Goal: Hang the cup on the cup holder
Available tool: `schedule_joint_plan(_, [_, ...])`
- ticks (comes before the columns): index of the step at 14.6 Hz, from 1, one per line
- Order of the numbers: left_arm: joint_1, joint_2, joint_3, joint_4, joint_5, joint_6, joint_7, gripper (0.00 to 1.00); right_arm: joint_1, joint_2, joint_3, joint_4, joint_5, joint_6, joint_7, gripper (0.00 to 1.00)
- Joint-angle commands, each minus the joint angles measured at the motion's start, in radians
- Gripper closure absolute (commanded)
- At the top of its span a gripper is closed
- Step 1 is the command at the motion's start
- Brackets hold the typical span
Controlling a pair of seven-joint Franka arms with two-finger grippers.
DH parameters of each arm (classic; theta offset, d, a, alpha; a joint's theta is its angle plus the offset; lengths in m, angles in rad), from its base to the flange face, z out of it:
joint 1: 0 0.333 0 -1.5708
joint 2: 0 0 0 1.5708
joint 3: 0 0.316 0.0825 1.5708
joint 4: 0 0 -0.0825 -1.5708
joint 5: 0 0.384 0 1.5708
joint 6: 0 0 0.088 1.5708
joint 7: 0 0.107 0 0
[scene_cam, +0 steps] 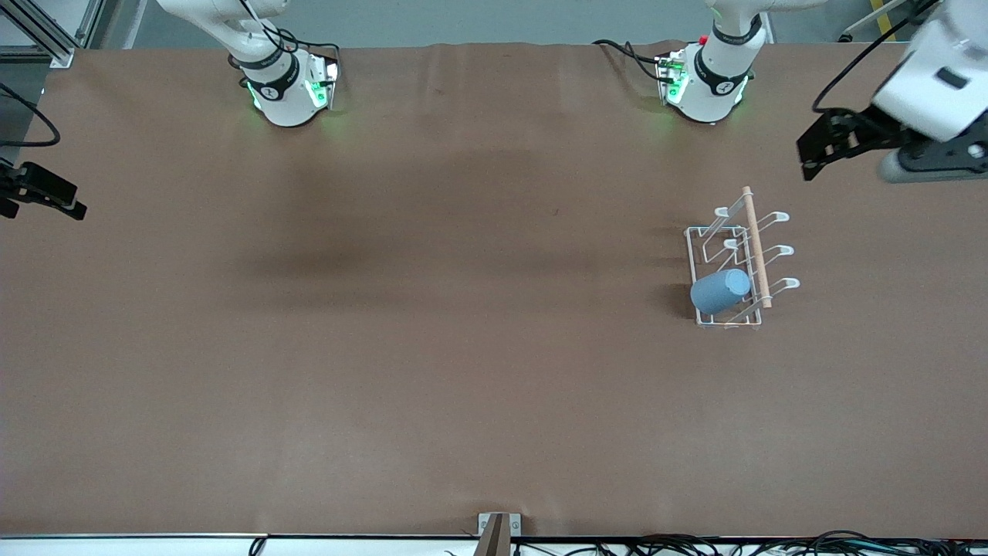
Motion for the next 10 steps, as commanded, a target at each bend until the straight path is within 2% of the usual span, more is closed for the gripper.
schedule_joint_plan(1, [-0.019,-0.112,0.097,-0.158,-0.077,0.057,0.062,0.0,-0.009,-0.024,0.01,-0.022,-0.017,0.008,-0.002,0.0])
schedule_joint_plan(3, [-0.017,-0.176,0.135,-0.258,-0.101,0.075,0.127,0.0,-0.009,-0.024,0.008,-0.022,-0.017,0.008,-0.002,0.0])
schedule_joint_plan(6, [-0.014,-0.258,0.143,-0.395,-0.099,0.118,0.156,0.0,-0.009,-0.024,0.008,-0.022,-0.019,0.003,-0.005,0.0])
schedule_joint_plan(10, [-0.013,-0.266,0.143,-0.416,-0.087,0.134,0.156,0.0,-0.014,-0.022,0.01,-0.022,-0.017,0.006,-0.003,0.0])
